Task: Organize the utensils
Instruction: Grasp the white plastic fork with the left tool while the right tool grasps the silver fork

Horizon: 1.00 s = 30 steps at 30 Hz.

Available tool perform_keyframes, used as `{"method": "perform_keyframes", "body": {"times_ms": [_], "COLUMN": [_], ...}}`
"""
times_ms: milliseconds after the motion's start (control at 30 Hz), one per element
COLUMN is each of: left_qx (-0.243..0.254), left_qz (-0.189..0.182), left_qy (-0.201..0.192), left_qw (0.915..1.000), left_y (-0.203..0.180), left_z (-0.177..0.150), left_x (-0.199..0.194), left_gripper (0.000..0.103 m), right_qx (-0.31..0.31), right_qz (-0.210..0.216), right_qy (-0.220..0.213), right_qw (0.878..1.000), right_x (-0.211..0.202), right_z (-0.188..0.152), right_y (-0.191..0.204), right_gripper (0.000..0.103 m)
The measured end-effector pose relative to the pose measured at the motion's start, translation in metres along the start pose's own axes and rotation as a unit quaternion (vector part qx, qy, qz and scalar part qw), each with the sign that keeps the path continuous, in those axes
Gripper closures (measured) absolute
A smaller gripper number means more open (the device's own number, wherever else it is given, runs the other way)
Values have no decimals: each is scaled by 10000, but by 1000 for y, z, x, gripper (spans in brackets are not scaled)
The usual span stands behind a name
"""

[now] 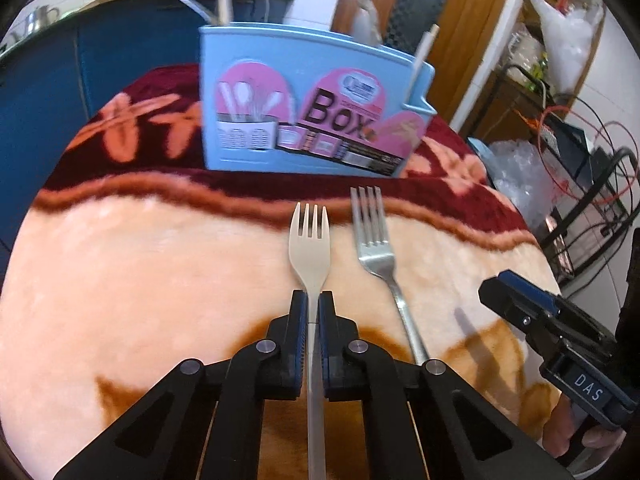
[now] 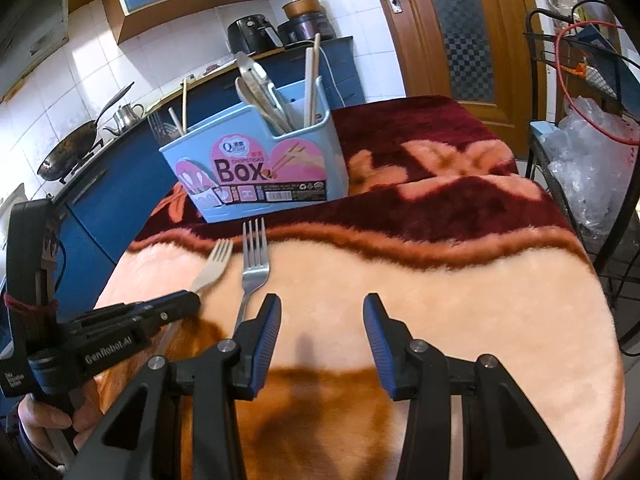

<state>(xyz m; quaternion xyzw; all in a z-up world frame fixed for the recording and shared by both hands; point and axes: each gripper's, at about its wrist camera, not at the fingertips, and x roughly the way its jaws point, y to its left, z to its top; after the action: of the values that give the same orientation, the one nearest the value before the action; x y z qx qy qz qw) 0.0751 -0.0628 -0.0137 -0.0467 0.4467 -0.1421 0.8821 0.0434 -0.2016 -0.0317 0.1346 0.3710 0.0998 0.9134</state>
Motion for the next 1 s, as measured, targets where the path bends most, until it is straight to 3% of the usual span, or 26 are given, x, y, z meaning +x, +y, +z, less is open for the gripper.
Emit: {"method": "perform_keyframes", "body": {"times_ms": [200,467,667,767,933,1000], "left_qx": [-175,21,249,262,171,184], "left_qz": [-20,169,91,-50,-266,-282], "left_qy": [-120,224,551,735,935,940], "left_qw": [9998,9996,9981,9969,9951,9950], "left_y": [18,29,29,33,39,38], "left_z": [-1,-2,5,10,17,17], "left_x": [-9,-3,3,6,11,12], "left_gripper": [97,94,94,94,94,94], "right_qx": [-132,-672,-918,-937,-928,-968], "right_qz": [120,269,260,54,89,33], "right_qy": [326,878,1380,1647,1975,2062], "right_qw": [9993,9935,9858,9819,9758,9737], "right_x": [13,28,46,57,71,75], "right_z": [2,10,19,23,33,36], "right_y": [14,43,59,60,63,65], "right_gripper": [57,57,66,70,71,76]}}
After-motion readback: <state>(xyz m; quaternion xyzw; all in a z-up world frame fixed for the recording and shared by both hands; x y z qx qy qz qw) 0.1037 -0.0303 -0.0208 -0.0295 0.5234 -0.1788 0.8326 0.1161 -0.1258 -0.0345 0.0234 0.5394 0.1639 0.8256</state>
